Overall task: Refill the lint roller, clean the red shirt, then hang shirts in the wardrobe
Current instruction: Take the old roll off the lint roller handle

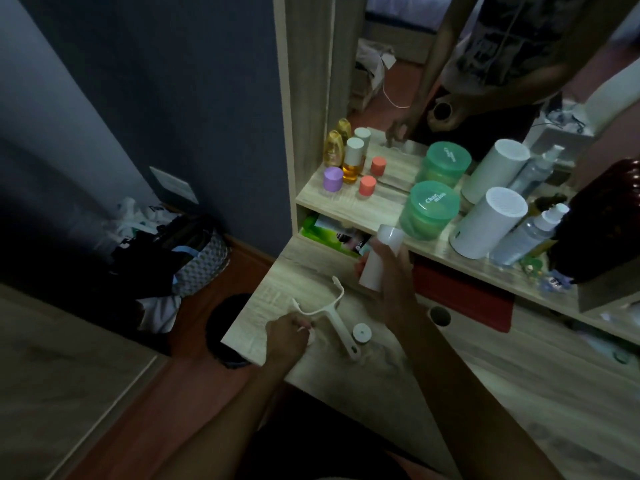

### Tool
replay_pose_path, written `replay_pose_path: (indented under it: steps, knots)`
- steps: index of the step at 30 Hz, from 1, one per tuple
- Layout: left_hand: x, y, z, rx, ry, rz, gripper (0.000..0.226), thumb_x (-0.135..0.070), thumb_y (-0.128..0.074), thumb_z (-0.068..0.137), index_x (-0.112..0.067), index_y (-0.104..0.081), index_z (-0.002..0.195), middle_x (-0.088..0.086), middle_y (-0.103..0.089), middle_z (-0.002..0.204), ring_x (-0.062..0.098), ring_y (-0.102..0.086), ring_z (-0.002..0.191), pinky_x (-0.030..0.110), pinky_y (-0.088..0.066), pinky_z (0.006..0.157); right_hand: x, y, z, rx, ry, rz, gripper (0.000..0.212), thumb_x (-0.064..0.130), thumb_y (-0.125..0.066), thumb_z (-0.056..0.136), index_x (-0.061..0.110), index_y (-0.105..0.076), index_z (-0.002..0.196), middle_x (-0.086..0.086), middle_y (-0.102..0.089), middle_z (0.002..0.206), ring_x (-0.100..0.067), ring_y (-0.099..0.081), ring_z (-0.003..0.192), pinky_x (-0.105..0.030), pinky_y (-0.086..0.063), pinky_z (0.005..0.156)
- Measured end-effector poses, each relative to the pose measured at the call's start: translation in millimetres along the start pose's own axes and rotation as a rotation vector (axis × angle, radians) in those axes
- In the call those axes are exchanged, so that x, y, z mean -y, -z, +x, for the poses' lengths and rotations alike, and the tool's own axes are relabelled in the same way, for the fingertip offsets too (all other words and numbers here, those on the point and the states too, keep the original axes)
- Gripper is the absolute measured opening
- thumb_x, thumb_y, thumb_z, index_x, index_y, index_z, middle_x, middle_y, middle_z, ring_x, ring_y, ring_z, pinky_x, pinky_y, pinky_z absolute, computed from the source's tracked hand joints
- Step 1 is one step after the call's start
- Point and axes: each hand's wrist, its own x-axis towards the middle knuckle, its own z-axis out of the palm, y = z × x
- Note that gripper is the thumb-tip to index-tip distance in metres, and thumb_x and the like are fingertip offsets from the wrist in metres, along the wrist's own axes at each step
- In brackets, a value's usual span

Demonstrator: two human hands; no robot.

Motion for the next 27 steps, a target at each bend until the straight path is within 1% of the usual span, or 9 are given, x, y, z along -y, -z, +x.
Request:
replay_pose_path:
  steps: [4,7,10,14,18,21,23,25,27]
  knots:
    - [-9.1,28.6,-0.5,-0.104,-0.072,0.042,0.036,-0.023,-0.043,0.075,-0.001,-0.070,0.086,0.015,-0.072,0.091,0.032,-0.066,0.087,0.035,-0.049,0.081,-7.0,-24.3,7.2,-0.001,-0.026,-0.072,0.060,0.034,-0.076,0.071,0.015,-0.053,0.123,-0.012,-0.066,0.098,-0.022,-0.065,0.079,-0.038,-0.055,0.069]
    - [-1.0,65.3,11.9,-0.194,-0.078,0.060,0.016,-0.011,-0.054,0.080,-0.010,-0.067,0.089,0.008,-0.070,0.096,0.026,-0.064,0.091,0.027,-0.046,0.081,-11.3,-49.3,15.7,-0.025,-0.074,-0.131,0.046,0.030,-0.070,0.083,0.009,-0.055,0.121,-0.009,-0.064,0.093,-0.016,-0.064,0.071,-0.029,-0.052,0.053]
    - [9.0,107.4,22.1,-0.277,-0.127,0.072,0.016,-0.016,-0.053,0.080,-0.021,-0.061,0.093,0.000,-0.065,0.102,0.021,-0.060,0.098,0.038,-0.049,0.088,-20.0,-76.9,15.4,-0.008,-0.112,-0.191,0.033,0.028,-0.067,0.087,0.013,-0.053,0.113,-0.004,-0.060,0.084,-0.016,-0.061,0.070,-0.030,-0.049,0.056]
    - [22.8,153.7,38.0,-0.344,-0.152,0.030,0.020,-0.005,-0.055,0.085,-0.017,-0.061,0.100,0.006,-0.065,0.105,0.021,-0.059,0.100,0.032,-0.047,0.088,-41.5,-116.3,6.7,0.066,-0.116,-0.191,0.041,0.024,-0.071,0.083,0.006,-0.056,0.116,-0.006,-0.063,0.076,-0.017,-0.061,0.060,-0.030,-0.050,0.052]
    - [41.2,191.4,57.4,-0.360,-0.220,0.054,0.024,0.001,-0.054,0.086,-0.008,-0.061,0.106,-0.002,-0.058,0.098,0.014,-0.054,0.088,0.020,-0.037,0.074,-68.2,-159.2,0.1,0.108,-0.099,-0.180,0.038,0.020,-0.071,0.083,0.010,-0.053,0.114,-0.008,-0.062,0.073,-0.017,-0.060,0.055,-0.031,-0.050,0.051]
    - [67.4,221.1,78.7,-0.331,-0.307,0.106,0.027,0.003,-0.054,0.084,-0.006,-0.061,0.109,0.002,-0.060,0.103,0.015,-0.054,0.094,0.025,-0.041,0.082,-93.6,-194.9,-3.1,0.089,-0.090,-0.148,0.034,0.017,-0.066,0.085,0.012,-0.050,0.114,-0.011,-0.061,0.080,-0.020,-0.060,0.060,-0.035,-0.051,0.056]
    - [94.5,243.3,98.8,-0.308,-0.339,0.163,0.027,-0.008,-0.058,0.084,-0.016,-0.062,0.109,0.000,-0.063,0.107,0.015,-0.059,0.097,0.031,-0.048,0.086,-115.3,-220.4,-5.4,0.056,-0.115,-0.142,0.037,0.014,-0.059,0.086,0.013,-0.045,0.120,-0.015,-0.059,0.089,-0.024,-0.060,0.066,-0.037,-0.052,0.061]
    - [121.0,265.3,116.7,-0.336,-0.345,0.257,0.031,-0.019,-0.065,0.081,-0.027,-0.059,0.110,-0.004,-0.062,0.111,0.014,-0.059,0.102,0.029,-0.048,0.089,-145.0,-242.7,-8.4,0.029,-0.146,-0.158,0.048,0.014,-0.058,0.080,0.018,-0.041,0.125,-0.016,-0.058,0.100,-0.028,-0.062,0.076,-0.042,-0.054,0.068]
    - [146.0,279.2,125.2,-0.403,-0.386,0.271,0.044,-0.015,-0.070,0.079,-0.017,-0.058,0.120,0.006,-0.058,0.124,0.020,-0.051,0.114,0.033,-0.041,0.098,-176.3,-261.5,-12.7,0.021,-0.164,-0.240,0.052,0.015,-0.061,0.081,0.021,-0.041,0.129,-0.013,-0.058,0.111,-0.030,-0.062,0.093,-0.047,-0.055,0.081]
